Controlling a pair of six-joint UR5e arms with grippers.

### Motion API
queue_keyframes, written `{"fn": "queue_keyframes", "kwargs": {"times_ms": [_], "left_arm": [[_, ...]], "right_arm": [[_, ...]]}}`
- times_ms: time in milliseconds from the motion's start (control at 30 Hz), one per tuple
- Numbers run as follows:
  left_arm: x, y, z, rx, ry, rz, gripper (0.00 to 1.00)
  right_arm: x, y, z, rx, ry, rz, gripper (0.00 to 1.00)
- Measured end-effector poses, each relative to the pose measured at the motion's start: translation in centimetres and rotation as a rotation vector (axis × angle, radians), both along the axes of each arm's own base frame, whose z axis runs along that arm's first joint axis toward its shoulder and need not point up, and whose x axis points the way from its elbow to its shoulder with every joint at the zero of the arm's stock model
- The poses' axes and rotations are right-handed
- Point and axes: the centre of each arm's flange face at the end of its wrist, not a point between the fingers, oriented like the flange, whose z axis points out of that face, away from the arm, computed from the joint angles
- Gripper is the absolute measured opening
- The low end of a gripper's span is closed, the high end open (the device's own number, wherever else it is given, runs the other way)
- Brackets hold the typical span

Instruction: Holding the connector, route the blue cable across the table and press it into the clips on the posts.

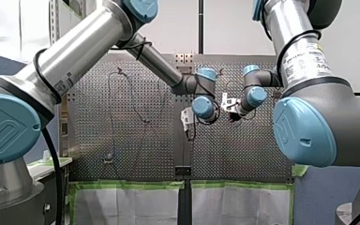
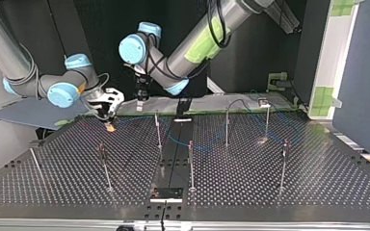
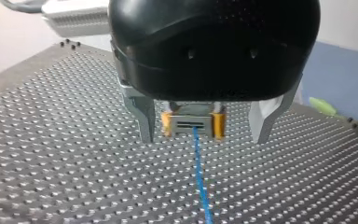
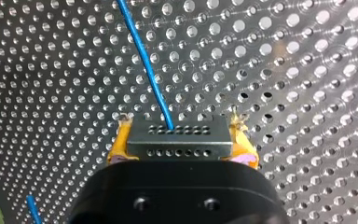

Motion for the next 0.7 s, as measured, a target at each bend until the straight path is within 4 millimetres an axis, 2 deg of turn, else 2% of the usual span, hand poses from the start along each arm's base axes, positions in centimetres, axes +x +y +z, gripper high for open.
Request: {"fn": "queue_keyframes", "kwargs": {"times_ms": [333, 500, 700], "left_arm": [[2.1, -1.4, -2.6, 0.004, 0.023, 0.022, 1.0], [3.6, -1.7, -1.9, -0.019, 0.003, 0.033, 1.0], [5.5, -1.9, 0.0, -0.055, -0.03, 0.049, 1.0]], "right_arm": [[-0.4, 0.0, 0.0, 0.003, 0.003, -0.002, 0.0], [-0.4, 0.0, -0.1, 0.003, 0.002, -0.001, 0.0], [-0.3, 0.0, -0.1, 0.004, -0.002, 0.006, 0.0]]}}
